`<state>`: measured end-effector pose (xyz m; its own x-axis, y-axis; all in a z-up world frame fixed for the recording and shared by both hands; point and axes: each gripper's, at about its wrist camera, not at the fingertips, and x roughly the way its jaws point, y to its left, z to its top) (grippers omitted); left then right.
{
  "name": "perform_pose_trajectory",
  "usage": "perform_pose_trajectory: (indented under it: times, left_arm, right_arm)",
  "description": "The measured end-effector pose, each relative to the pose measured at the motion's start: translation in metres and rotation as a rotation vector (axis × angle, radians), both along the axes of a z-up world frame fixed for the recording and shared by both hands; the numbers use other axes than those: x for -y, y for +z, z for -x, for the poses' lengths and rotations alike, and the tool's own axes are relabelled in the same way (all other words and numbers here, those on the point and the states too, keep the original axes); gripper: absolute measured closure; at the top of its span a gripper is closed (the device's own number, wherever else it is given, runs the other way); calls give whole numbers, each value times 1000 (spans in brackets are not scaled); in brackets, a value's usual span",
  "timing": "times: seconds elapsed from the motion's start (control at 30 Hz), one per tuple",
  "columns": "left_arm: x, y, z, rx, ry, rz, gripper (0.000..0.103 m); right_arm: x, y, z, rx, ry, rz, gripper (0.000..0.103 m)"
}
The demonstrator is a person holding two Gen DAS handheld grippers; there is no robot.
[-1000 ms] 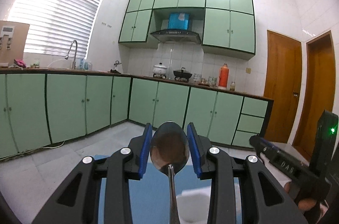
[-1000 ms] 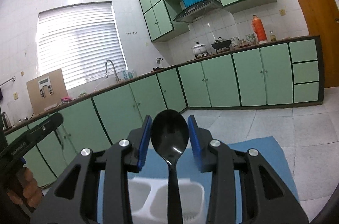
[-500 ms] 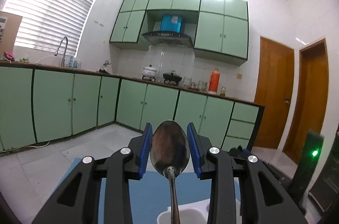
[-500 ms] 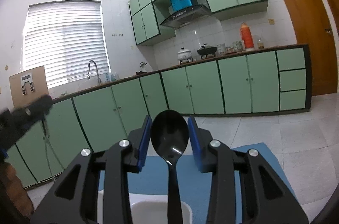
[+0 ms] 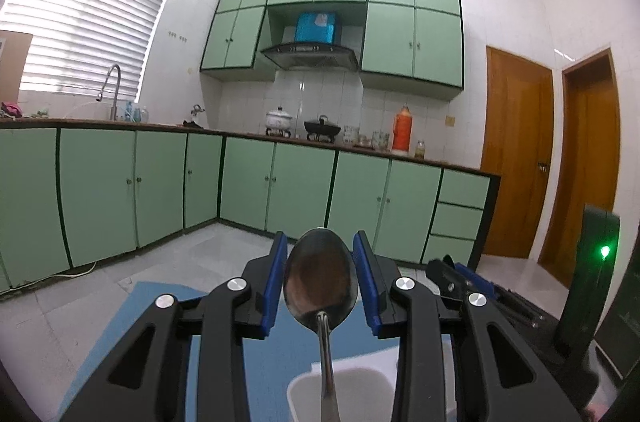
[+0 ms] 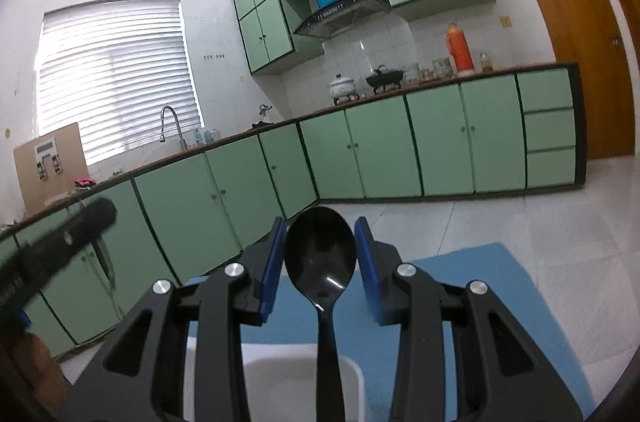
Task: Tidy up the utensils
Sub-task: 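Lower both spoons into the holder and open both tools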
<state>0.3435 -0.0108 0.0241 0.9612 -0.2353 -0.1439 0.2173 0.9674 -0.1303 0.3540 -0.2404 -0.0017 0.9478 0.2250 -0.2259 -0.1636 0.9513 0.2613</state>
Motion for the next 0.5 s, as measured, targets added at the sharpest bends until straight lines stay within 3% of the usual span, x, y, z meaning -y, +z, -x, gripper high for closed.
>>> perform_pose_trajectory:
  times: [0.4, 0.5]
  left_arm:
    - [-7, -26, -1, -115, 10, -22, 68]
    - [-11, -28, 3, -133, 18, -16, 60]
  right_arm:
    - [-3, -8, 21, -87, 38, -14, 67]
    - [-4, -9, 29, -100, 40, -8, 63]
